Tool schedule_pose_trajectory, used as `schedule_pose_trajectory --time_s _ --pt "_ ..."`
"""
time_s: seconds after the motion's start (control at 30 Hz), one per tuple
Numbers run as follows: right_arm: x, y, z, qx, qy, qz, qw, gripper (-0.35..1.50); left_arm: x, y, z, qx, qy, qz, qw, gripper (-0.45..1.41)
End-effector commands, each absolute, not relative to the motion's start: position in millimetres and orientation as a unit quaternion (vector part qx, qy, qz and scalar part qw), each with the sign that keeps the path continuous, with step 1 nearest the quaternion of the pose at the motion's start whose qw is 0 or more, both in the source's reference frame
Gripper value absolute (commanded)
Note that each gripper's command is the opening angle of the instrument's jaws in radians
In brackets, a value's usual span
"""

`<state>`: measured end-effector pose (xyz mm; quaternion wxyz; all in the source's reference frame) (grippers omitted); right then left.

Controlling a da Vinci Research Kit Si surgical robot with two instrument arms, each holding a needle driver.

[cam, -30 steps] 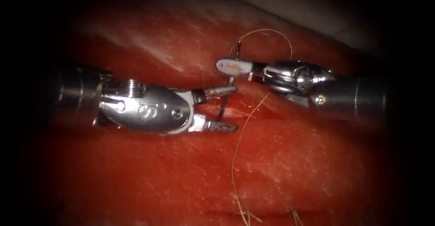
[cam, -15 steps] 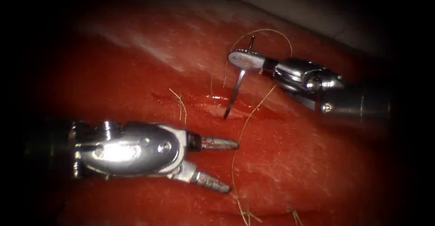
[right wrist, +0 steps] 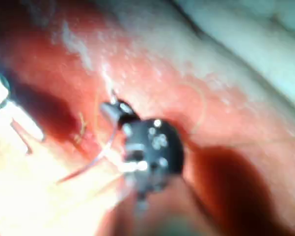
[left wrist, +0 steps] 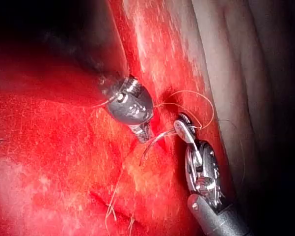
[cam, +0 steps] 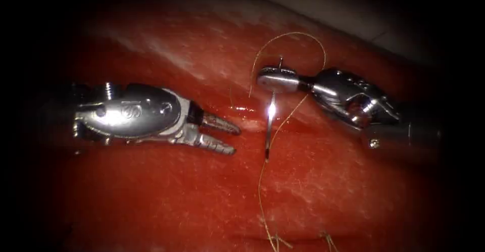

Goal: Wound Closure

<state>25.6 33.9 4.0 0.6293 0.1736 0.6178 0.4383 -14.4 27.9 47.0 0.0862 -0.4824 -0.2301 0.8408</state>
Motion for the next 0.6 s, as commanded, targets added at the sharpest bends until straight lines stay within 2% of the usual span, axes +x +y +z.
schedule_pose_trajectory --time_s 0.03,0.27,0.6 --pt "26.8 34.1 4.4 0.169 0.627 0.424 0.631 -0.35 -15.0 27.7 48.7 -0.46 -0.218 0.857 0.084 -0.35" --pt "27.3 34.6 3.6 0.139 0.642 0.406 0.635 -0.35 -14.2 29.2 53.2 -0.379 -0.203 0.896 0.11 -0.35" --pt "27.2 34.6 3.1 0.12 0.647 0.391 0.644 -0.35 -15.9 27.7 56.1 -0.353 -0.229 0.902 0.091 -0.35"
